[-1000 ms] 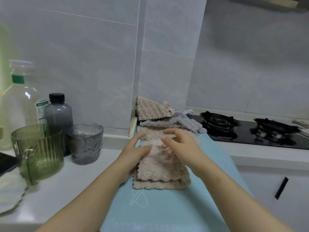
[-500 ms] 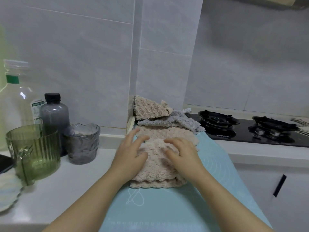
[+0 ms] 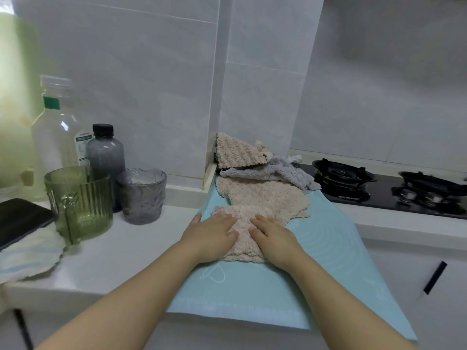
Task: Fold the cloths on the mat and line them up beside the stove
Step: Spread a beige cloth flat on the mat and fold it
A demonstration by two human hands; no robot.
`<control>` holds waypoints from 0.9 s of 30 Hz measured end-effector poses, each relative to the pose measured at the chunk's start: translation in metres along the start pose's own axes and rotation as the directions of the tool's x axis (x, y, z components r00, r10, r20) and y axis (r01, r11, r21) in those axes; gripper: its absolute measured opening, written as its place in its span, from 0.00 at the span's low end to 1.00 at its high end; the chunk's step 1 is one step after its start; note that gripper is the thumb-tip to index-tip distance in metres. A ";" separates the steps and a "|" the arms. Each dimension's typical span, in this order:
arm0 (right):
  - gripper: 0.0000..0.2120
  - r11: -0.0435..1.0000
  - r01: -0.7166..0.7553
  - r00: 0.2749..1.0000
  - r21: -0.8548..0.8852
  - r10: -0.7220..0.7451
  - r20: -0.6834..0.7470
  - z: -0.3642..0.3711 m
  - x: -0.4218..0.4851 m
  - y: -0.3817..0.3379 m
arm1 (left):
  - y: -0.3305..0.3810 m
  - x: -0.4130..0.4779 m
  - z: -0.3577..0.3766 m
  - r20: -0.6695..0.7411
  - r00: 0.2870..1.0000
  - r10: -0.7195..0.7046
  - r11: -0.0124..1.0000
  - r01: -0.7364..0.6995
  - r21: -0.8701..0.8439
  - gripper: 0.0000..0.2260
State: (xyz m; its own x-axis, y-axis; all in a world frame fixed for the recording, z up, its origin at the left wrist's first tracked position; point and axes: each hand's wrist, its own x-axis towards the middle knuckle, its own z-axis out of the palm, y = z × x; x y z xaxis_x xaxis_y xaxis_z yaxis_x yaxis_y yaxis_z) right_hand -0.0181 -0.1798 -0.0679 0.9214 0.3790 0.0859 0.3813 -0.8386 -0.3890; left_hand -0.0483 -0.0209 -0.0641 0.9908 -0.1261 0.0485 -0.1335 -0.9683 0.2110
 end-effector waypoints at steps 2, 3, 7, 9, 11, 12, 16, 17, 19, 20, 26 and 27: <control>0.21 1.000 0.006 1.000 -0.006 -0.006 0.013 0.000 0.000 -0.001 | 0.000 -0.001 0.001 0.002 1.000 -0.001 1.000 0.001 -0.015 0.22; 0.21 1.000 0.013 1.000 -0.004 -0.013 0.014 0.000 0.000 -0.001 | -0.001 -0.002 0.001 0.002 1.000 -0.001 1.000 0.001 -0.029 0.22; 0.20 0.997 0.053 0.996 0.052 -0.050 -0.069 0.002 -0.001 0.004 | 0.000 -0.004 0.002 -0.030 1.000 0.007 0.996 -0.010 -0.086 0.22; 0.17 0.980 0.066 0.981 0.186 -0.030 -0.190 0.002 -0.001 0.006 | -0.002 -0.003 0.004 -0.051 0.999 0.005 0.994 -0.010 -0.104 0.22; 0.14 0.931 0.041 0.944 0.363 0.083 -0.318 0.001 -0.003 0.008 | -0.005 -0.001 0.006 -0.081 0.997 0.002 0.991 -0.013 -0.133 0.22; 0.14 0.909 -0.004 0.924 0.418 0.163 -0.345 0.001 -0.003 0.009 | -0.006 0.001 0.007 -0.104 0.995 0.001 0.987 -0.018 -0.162 0.22; 0.21 0.933 -0.224 0.903 0.280 0.307 -0.302 0.001 -0.004 0.010 | -0.011 0.004 0.007 -0.182 0.981 -0.067 0.943 0.003 -0.334 0.21; 0.22 0.941 -0.247 0.905 0.229 0.309 -0.292 0.002 -0.004 0.009 | -0.011 0.004 0.007 -0.187 0.979 -0.077 0.939 0.007 -0.344 0.23; 0.26 0.947 -0.280 0.909 0.160 0.315 -0.274 0.001 -0.004 0.008 | -0.010 0.003 0.007 -0.190 0.977 -0.098 0.935 0.025 -0.353 0.30; 0.27 0.947 -0.285 0.913 0.149 0.315 -0.259 0.000 -0.003 0.007 | -0.009 0.001 0.006 -0.204 0.971 -0.128 0.926 0.043 -0.375 0.32; 0.20 0.905 -0.344 0.929 0.250 0.366 -0.048 -0.015 -0.010 0.000 | -0.004 -0.008 -0.007 -0.157 0.905 -0.394 0.798 0.252 -0.547 0.32; 0.19 0.895 -0.371 0.923 0.249 0.386 -0.010 -0.017 -0.011 -0.003 | -0.001 -0.007 -0.010 -0.101 0.906 -0.411 0.796 0.302 -0.524 0.32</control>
State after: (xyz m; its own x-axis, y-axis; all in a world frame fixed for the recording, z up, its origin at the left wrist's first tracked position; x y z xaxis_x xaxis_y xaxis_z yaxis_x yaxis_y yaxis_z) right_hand -0.0281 -0.1887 -0.0518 0.9979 0.0223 -0.0613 -0.0197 -0.7934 -0.6083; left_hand -0.0548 -0.0165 -0.0544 0.9507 0.3050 0.0557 0.1827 -0.6964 0.6940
